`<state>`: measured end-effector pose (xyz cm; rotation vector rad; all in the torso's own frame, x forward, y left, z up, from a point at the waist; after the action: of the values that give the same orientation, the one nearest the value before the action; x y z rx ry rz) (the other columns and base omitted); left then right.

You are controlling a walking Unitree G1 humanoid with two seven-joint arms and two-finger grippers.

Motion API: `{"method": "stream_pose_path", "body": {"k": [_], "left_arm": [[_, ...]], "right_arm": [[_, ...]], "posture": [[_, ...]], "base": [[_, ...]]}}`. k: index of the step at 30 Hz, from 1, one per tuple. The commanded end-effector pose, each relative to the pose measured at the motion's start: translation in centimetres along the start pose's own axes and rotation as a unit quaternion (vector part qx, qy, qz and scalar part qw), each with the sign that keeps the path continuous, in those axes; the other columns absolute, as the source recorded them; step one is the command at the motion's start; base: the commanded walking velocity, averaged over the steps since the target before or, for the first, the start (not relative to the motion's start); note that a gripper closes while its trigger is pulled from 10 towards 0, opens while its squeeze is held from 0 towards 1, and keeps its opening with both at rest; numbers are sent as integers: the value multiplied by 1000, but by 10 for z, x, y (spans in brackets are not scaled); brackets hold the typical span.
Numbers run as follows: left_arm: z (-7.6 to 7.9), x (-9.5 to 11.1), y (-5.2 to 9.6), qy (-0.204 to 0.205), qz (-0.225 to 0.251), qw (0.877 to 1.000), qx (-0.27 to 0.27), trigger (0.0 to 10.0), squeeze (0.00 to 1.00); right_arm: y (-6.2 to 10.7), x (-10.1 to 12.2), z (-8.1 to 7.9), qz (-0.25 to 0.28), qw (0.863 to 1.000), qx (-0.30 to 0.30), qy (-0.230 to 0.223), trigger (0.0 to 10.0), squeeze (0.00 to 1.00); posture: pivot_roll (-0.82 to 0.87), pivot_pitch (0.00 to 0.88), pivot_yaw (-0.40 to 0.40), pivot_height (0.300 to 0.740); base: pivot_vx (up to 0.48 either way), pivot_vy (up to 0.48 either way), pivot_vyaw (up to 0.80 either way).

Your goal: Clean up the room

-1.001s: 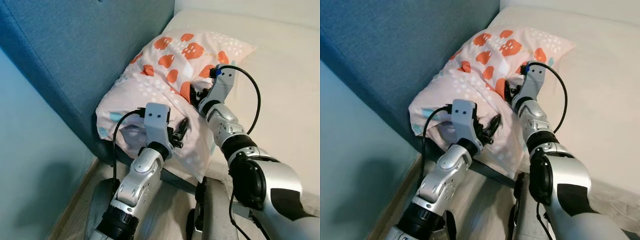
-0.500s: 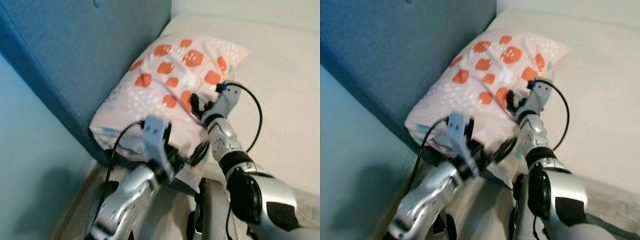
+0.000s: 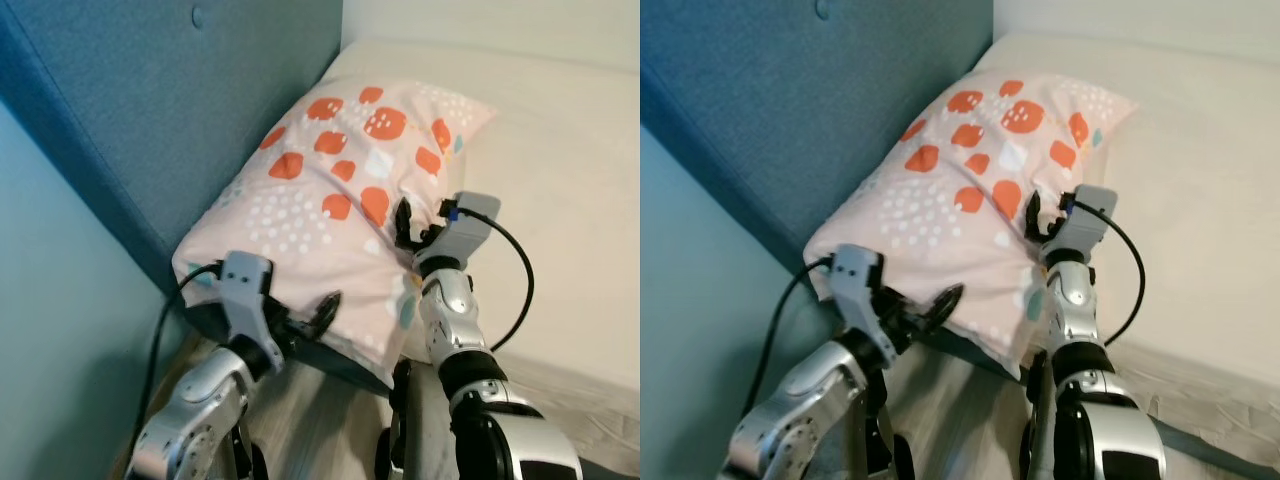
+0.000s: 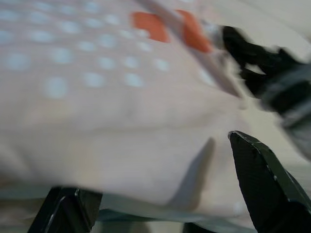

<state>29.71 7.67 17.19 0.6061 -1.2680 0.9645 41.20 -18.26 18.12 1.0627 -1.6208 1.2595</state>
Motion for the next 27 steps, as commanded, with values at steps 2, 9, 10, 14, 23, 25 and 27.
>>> {"method": "stream_pose_path", "body": {"k": [2, 9, 10, 14, 23, 25, 27], "left_arm": [[-23, -5, 8, -19, -6, 998, 57, 10000, 0], [-80, -7, 24, -49, -15, 982, 181, 10000, 0], [-89, -10, 26, -61, -26, 978, 197, 10000, 0], [-96, -18, 26, -83, -51, 973, 209, 10000, 0], [-102, -23, 15, -93, -38, 968, 231, 10000, 0], [-101, -21, 13, -94, -32, 969, 228, 10000, 0], [-97, -17, 11, -98, -21, 971, 219, 10000, 0]], "right_arm": [[9, 9, 7, 36, 999, -14, 15, 10000, 0], [32, 3, 28, 22, 997, -39, 66, 10000, 0], [39, -12, 28, -13, 996, -32, 83, 10000, 0], [48, -30, 23, -53, 993, -11, 103, 10000, 0], [73, -56, -3, -108, 984, 61, 126, 10000, 0], [75, -57, -6, -113, 984, 70, 119, 10000, 0], [77, -57, -10, -114, 984, 79, 107, 10000, 0]], "posture": [[115, 275, 38, 541], [62, 245, 42, 541], [50, 238, 41, 541], [39, 227, 42, 541], [9, 189, 32, 541], [11, 187, 28, 541], [15, 183, 25, 541]], "base": [[0, 0, 0], [0, 0, 0], [0, 0, 0], [0, 0, 0], [0, 0, 0], [0, 0, 0], [0, 0, 0]]}}
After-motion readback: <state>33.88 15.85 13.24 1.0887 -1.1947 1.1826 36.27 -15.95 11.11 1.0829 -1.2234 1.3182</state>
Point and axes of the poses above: a point about 5 cm out from each wrist's last joint towards the gripper, its own y axis pointing back from the gripper into the wrist, its own x axis along the axis of the wrist's last joint, z = x × y, the point moved 4 cm from there along -y, pointing out of the wrist towards the gripper, and after that the axes turned 1 degree about -y, right-handed, at the moved point
